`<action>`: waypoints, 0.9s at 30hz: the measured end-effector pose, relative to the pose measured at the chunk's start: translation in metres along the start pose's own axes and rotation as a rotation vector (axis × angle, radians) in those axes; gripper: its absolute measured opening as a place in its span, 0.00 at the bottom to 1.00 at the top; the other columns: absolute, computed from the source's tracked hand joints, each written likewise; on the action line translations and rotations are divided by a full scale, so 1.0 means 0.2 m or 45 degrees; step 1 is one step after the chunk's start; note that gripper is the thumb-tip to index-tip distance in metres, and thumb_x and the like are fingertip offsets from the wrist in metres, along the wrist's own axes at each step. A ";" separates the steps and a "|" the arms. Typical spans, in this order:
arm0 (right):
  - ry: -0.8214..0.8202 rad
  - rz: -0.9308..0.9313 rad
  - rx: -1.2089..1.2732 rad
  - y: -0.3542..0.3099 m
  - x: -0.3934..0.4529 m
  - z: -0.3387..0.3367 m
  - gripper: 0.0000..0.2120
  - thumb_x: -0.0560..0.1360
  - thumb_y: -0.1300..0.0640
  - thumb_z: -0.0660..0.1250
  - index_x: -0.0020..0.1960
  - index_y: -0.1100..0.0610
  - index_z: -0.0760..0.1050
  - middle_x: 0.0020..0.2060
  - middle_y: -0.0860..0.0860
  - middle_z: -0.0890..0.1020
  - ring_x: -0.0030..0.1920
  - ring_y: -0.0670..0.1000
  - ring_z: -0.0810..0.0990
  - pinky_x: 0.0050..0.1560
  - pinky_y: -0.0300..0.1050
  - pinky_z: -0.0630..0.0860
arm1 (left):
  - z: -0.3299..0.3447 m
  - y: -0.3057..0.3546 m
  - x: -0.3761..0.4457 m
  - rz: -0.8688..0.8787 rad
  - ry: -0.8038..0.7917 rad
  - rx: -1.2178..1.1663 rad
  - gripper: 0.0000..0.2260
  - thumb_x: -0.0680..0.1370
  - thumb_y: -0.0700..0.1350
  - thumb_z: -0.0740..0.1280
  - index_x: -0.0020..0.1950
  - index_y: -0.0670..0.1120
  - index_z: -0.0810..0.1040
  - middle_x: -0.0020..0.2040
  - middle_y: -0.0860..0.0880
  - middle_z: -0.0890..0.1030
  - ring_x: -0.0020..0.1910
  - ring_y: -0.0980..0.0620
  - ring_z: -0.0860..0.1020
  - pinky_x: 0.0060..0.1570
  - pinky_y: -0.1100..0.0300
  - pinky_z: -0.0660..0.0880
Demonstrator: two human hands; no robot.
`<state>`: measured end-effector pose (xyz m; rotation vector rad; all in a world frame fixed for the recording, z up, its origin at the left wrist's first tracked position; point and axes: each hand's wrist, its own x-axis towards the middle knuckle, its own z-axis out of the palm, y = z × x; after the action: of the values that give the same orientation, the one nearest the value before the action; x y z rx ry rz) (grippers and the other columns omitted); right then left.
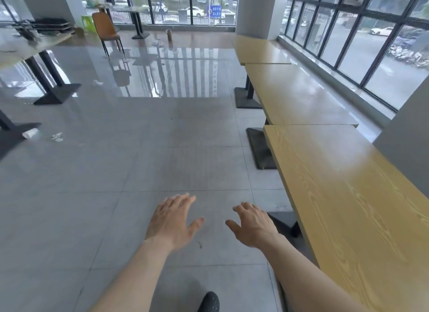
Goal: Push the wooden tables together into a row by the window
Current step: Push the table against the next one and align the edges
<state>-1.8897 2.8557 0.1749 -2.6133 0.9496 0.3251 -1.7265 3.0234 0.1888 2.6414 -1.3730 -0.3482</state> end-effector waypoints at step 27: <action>0.301 0.871 0.313 0.46 1.97 -0.89 0.29 0.82 0.37 0.57 0.78 0.51 0.65 0.74 0.52 0.70 0.74 0.56 0.68 0.74 0.53 0.66 | -0.41 0.16 3.00 0.869 -0.178 0.012 0.32 0.81 0.67 0.56 0.83 0.57 0.53 0.83 0.55 0.56 0.83 0.53 0.51 0.81 0.52 0.43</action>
<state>-1.6365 2.4935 0.1885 -2.0635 1.8268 0.0470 -1.3965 2.5149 0.1917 2.0025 -2.1914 -0.4296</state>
